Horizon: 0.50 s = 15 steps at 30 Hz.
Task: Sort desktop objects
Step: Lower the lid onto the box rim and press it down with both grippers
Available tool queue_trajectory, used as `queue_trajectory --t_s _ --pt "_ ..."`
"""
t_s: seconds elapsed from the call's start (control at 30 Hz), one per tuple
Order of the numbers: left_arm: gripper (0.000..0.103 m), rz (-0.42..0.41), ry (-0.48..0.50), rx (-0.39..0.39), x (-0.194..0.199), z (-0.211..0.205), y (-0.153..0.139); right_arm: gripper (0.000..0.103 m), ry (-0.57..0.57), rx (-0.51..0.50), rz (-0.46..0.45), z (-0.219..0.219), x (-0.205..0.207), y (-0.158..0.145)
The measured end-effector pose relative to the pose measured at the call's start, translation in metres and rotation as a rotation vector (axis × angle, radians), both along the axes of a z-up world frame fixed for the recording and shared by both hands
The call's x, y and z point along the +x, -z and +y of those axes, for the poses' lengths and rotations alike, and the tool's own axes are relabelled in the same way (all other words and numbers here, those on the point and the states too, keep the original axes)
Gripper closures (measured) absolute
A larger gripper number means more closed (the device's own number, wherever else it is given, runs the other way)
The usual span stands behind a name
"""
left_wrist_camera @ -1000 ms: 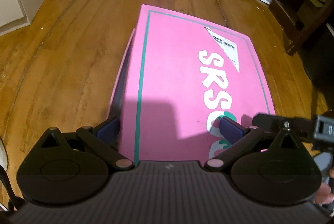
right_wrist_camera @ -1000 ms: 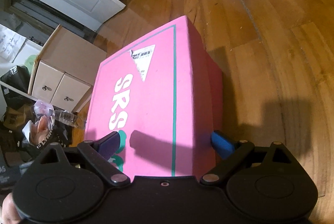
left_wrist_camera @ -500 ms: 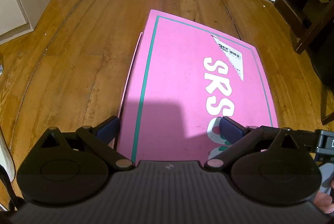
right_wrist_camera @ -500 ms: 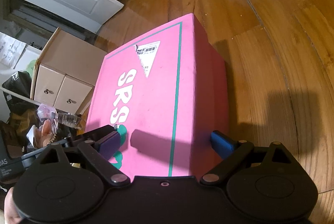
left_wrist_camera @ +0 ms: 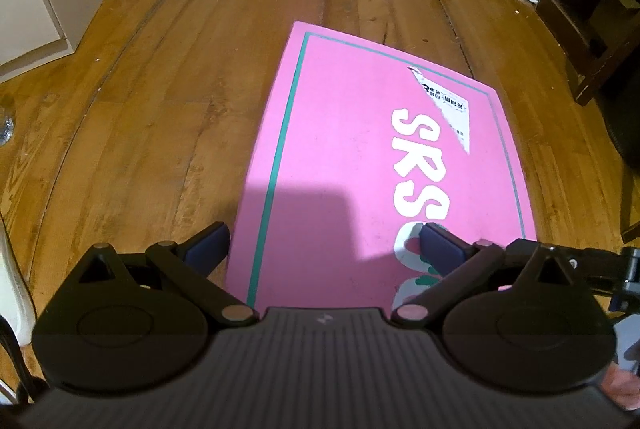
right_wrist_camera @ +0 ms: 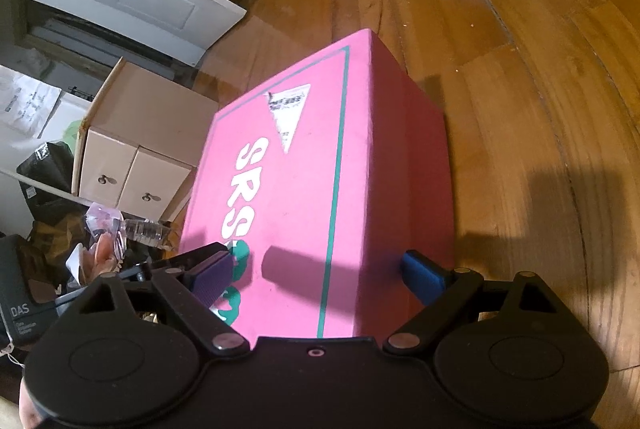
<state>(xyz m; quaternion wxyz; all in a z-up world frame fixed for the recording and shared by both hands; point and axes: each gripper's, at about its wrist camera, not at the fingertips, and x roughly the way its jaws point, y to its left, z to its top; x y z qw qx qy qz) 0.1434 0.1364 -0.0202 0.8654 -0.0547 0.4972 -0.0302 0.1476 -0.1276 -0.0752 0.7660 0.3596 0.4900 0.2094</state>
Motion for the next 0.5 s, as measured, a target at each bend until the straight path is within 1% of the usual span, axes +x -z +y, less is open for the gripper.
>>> queue_trajectory --t_s 0.2,0.33,0.4,0.47,0.5 --pt "0.001 0.000 -0.004 0.005 -0.001 -0.003 0.004 0.008 -0.006 0.000 -0.008 0.000 0.001 0.000" --pt "0.001 0.009 -0.006 0.008 -0.004 -0.004 0.007 0.011 -0.020 -0.039 -0.021 0.005 0.000 -0.002" --pt "0.003 0.019 -0.024 0.007 -0.003 -0.001 0.007 0.012 -0.026 -0.055 -0.034 0.007 0.000 -0.004" --pt "0.005 -0.020 -0.017 0.015 -0.003 -0.003 0.001 0.015 -0.027 -0.061 -0.055 0.006 0.000 -0.009" --pt "0.005 -0.034 0.011 0.019 -0.004 -0.008 -0.003 0.016 -0.024 -0.061 -0.067 0.005 0.000 -0.012"
